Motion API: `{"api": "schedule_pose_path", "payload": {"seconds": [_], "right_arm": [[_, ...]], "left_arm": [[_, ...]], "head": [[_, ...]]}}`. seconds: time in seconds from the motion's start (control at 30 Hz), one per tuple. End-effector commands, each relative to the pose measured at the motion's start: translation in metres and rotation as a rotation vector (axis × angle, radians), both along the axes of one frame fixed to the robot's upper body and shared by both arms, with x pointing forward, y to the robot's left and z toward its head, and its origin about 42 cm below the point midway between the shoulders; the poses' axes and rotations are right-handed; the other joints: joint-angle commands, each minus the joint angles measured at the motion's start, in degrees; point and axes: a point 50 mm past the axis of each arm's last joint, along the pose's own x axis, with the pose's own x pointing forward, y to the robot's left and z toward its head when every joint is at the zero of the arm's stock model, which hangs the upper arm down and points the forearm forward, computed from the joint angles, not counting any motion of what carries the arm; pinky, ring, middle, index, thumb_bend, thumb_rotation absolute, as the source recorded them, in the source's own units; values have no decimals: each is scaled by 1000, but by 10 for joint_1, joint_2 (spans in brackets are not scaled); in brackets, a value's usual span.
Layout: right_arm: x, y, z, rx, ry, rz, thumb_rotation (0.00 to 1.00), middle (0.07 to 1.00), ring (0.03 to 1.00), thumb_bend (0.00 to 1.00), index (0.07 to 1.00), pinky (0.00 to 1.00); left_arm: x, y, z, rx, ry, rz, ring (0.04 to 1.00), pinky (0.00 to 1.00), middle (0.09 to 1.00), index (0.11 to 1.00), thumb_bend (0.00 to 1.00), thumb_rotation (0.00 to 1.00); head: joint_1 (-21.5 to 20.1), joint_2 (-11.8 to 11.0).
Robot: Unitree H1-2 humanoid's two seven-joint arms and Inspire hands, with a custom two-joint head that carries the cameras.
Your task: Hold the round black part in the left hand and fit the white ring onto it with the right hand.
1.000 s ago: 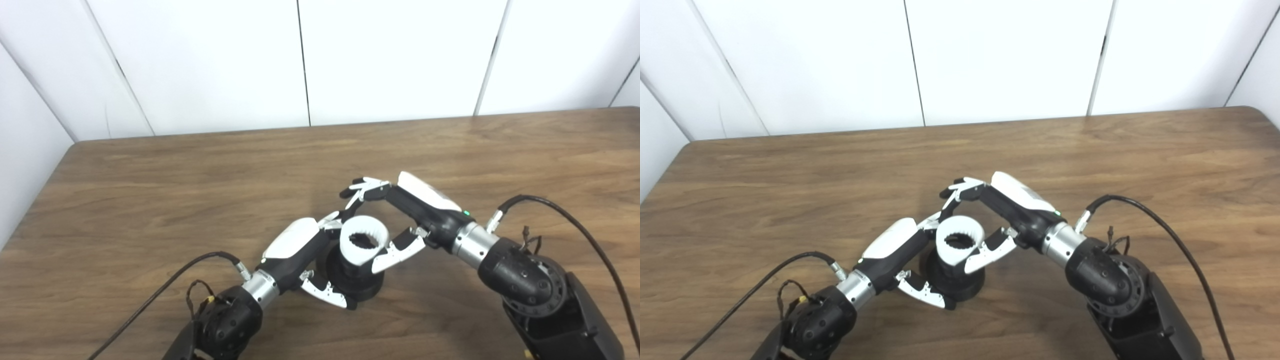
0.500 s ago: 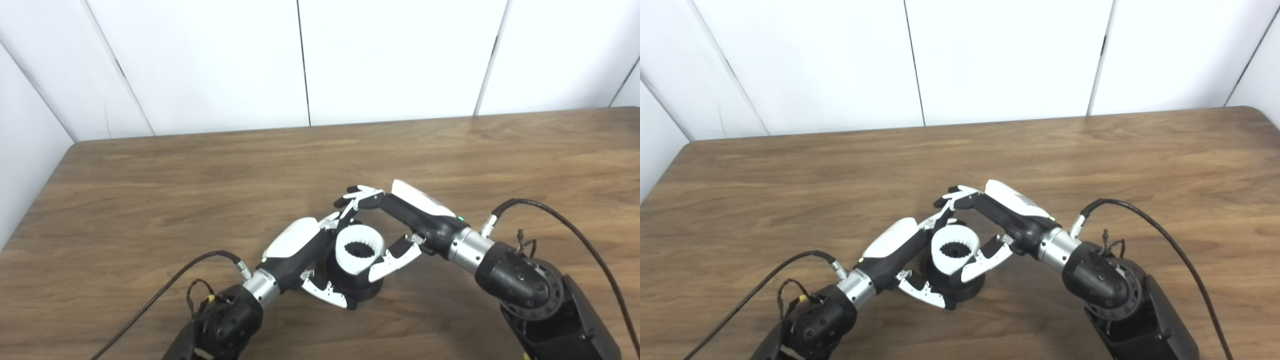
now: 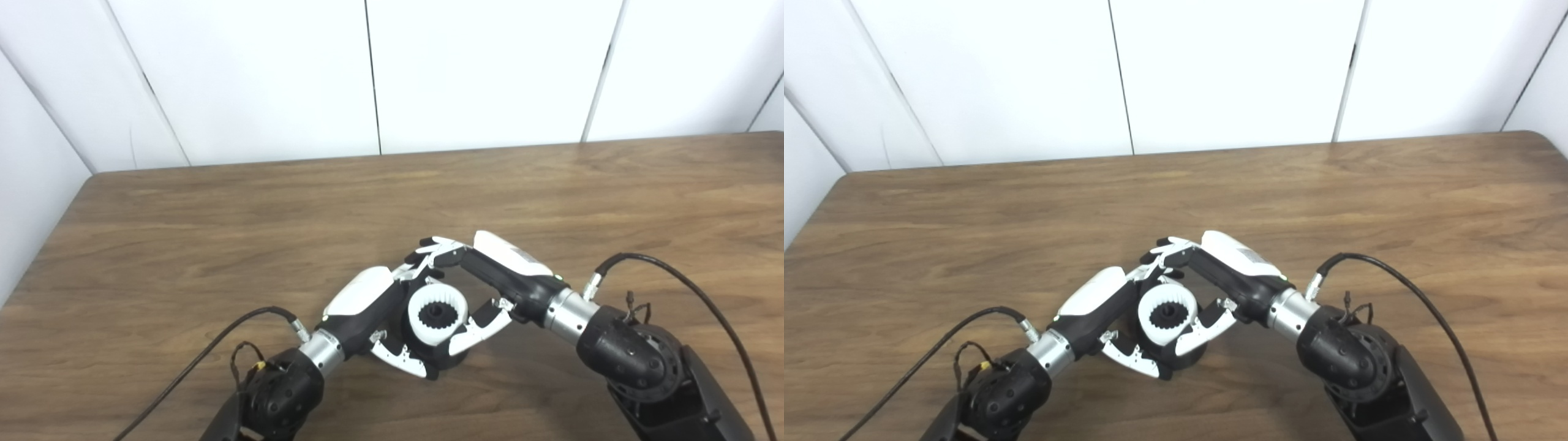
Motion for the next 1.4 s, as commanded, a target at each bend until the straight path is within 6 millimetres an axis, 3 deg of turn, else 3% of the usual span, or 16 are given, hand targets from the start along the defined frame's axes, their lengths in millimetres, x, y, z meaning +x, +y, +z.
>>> {"api": "schedule_pose_path", "payload": {"seconds": [0.0, 0.7, 1.17, 1.2, 1.23, 1.37], "right_arm": [[6, 1, 7, 4, -50, -5, 147, 840, 949, 525, 490, 820], [17, -2, 1, 2, -49, -27, 149, 838, 954, 525, 490, 841], [10, -5, -20, -43, -19, -39, 152, 844, 931, 524, 493, 803], [10, -6, -21, -41, -14, -40, 201, 847, 929, 769, 571, 802], [10, -6, -22, -40, -9, -40, 217, 850, 929, 853, 605, 803], [10, -7, -23, -41, 0, -41, 249, 861, 928, 938, 667, 805]], "left_arm": [[-1, -1, -5, 49, 15, -9, 989, 879, 904, 495, 523, 73], [-4, -2, -5, 42, 4, -13, 987, 894, 901, 495, 522, 78], [-4, 1, -5, 35, 18, 7, 987, 888, 898, 493, 524, 71], [-4, 1, -6, 38, 18, 11, 984, 888, 896, 493, 524, 71], [-4, 2, -6, 39, 18, 14, 983, 888, 894, 493, 524, 71], [-3, 3, -7, 43, 18, 18, 985, 886, 893, 494, 524, 71]], "head": [[1, 0], [1, 2], [2, 5], [2, 5], [2, 5], [0, 4]]}}
